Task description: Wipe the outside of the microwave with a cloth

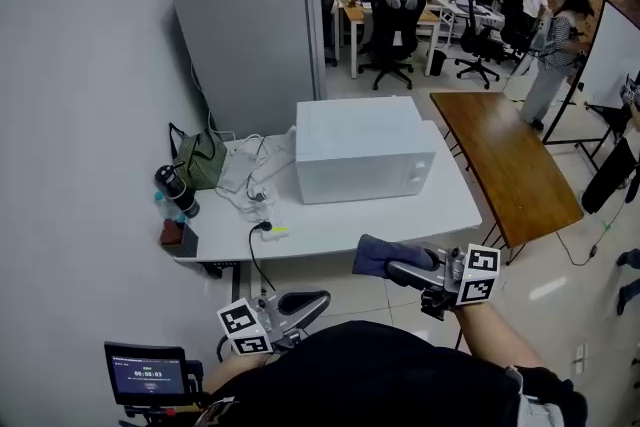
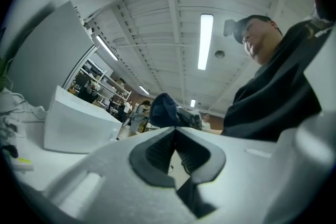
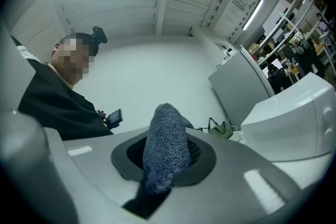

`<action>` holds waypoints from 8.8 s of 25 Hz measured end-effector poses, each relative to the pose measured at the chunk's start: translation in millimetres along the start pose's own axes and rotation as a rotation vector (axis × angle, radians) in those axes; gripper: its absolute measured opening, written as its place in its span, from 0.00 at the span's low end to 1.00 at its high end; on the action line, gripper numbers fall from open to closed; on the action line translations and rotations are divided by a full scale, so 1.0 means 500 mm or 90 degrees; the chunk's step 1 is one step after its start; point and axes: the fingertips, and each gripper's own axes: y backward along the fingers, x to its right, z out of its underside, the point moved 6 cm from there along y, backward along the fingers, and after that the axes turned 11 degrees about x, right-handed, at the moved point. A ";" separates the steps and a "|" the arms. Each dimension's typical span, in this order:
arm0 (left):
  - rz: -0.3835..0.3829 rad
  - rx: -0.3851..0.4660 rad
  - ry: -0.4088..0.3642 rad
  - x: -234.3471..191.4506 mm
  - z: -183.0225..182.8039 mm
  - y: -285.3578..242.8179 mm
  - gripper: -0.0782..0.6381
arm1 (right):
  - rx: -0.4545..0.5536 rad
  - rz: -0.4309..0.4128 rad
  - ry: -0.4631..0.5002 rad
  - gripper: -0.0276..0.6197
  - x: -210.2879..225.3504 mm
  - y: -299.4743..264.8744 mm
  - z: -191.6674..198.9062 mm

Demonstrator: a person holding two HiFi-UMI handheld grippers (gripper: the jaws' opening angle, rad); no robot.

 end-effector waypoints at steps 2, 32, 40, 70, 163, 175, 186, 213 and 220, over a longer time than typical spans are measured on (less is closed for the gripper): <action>0.007 0.004 0.022 -0.056 -0.025 0.008 0.11 | 0.001 0.009 0.007 0.13 0.032 -0.042 -0.009; -0.237 0.053 -0.051 -0.568 -0.079 -0.036 0.11 | -0.373 -0.160 0.452 0.13 0.760 -0.495 -0.147; -0.214 0.088 -0.055 -0.683 -0.164 0.147 0.11 | -0.894 -0.183 0.583 0.13 0.980 -0.780 0.079; -0.270 0.126 0.002 -0.702 -0.166 0.285 0.11 | -1.460 -0.239 0.448 0.13 1.060 -0.820 0.236; -0.150 0.120 0.000 -0.724 -0.191 0.317 0.11 | -1.497 -0.382 0.398 0.13 0.729 -0.671 0.360; -0.198 0.154 0.059 -0.714 -0.173 0.355 0.11 | -1.594 -0.501 0.457 0.13 0.731 -0.528 0.604; -0.201 0.153 0.097 -0.710 -0.142 0.346 0.11 | -1.599 -0.474 0.416 0.13 0.773 -0.509 0.709; -0.131 -0.010 -0.038 -0.789 -0.140 -0.439 0.11 | -0.246 0.346 0.139 0.13 1.235 0.169 -0.325; -0.178 -0.063 -0.029 -0.773 -0.128 -0.563 0.11 | -0.170 0.176 0.013 0.13 1.291 0.112 -0.186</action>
